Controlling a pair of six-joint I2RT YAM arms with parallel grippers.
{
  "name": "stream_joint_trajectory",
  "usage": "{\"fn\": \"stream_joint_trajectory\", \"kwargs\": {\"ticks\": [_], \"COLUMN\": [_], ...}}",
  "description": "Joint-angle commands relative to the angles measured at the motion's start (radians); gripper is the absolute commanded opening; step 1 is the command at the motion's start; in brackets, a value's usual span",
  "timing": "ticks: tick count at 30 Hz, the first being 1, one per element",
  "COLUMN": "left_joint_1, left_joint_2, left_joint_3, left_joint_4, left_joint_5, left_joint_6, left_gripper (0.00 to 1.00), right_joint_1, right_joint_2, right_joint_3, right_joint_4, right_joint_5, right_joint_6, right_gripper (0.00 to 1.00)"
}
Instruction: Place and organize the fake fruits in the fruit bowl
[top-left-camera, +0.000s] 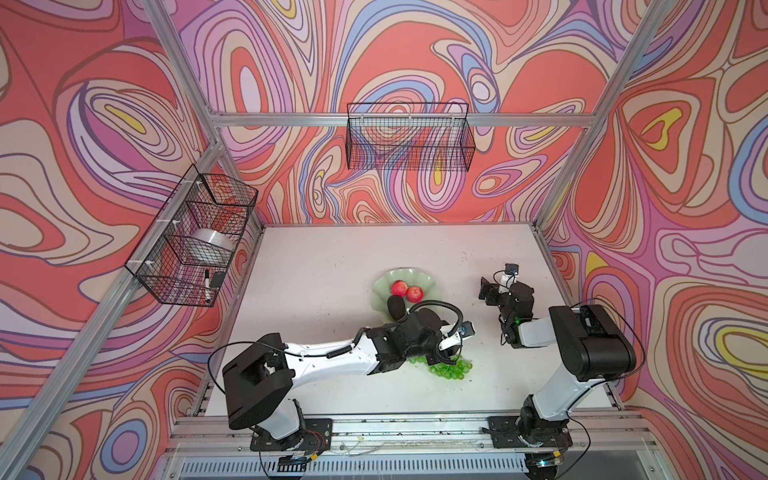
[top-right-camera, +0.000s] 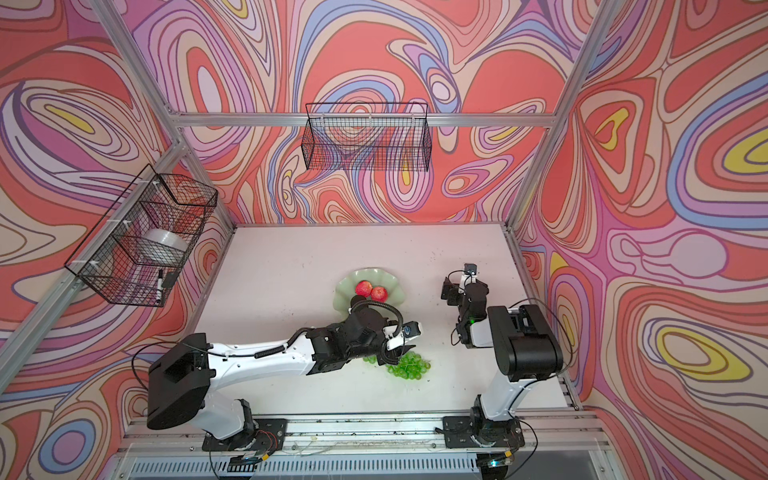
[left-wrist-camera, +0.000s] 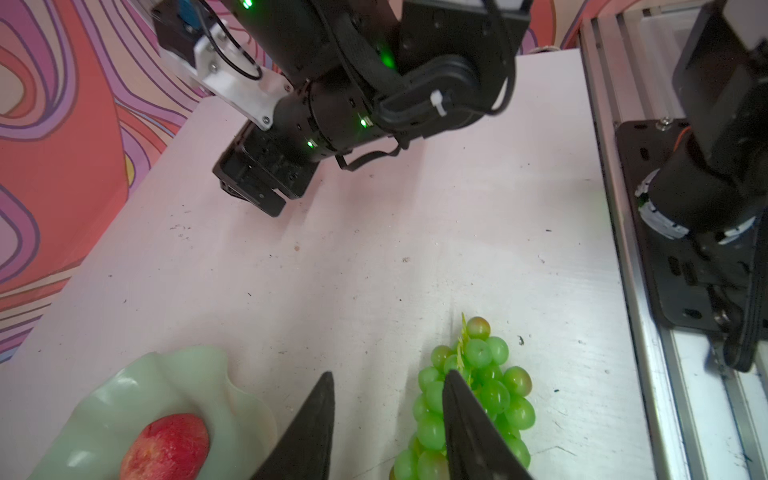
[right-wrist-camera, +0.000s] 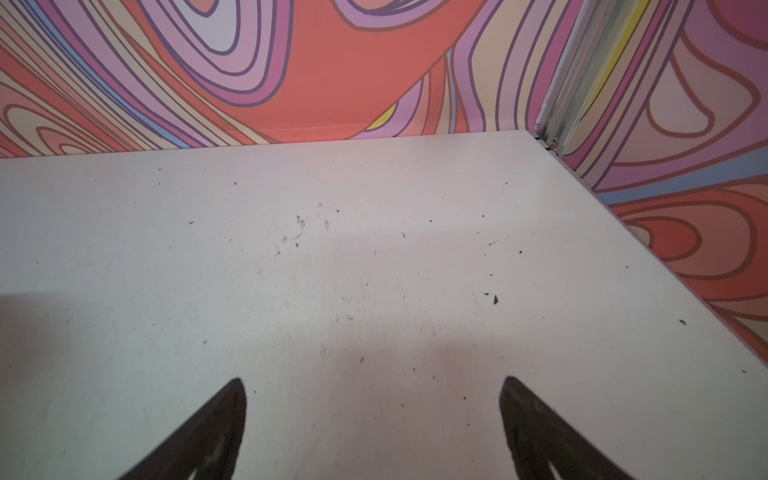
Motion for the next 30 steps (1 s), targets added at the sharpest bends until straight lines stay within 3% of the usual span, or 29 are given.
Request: {"fn": "stream_joint_trajectory", "kwargs": {"ticks": [1, 9, 19, 30], "left_joint_1": [0.01, 0.01, 0.01, 0.01], "left_joint_2": [0.031, 0.222, 0.337, 0.375], "left_joint_3": [-0.013, 0.071, 0.071, 0.006], "left_joint_4": [-0.02, -0.081, 0.088, 0.203], "left_joint_5": [0.054, 0.21, 0.231, 0.169], "left_joint_6": [0.01, -0.027, -0.124, -0.156], "left_gripper": [0.72, 0.82, 0.82, 0.76], "right_joint_1": [-0.004, -0.005, -0.004, -0.002], "right_joint_2": [-0.007, -0.007, -0.007, -0.007], "right_joint_3": [0.01, 0.011, 0.01, 0.011], "right_joint_4": [0.003, 0.003, 0.003, 0.003], "right_joint_5": [0.003, 0.003, 0.003, 0.003], "right_joint_6": [-0.003, -0.003, -0.002, -0.003], "right_gripper": [0.98, 0.98, 0.98, 0.98]}}
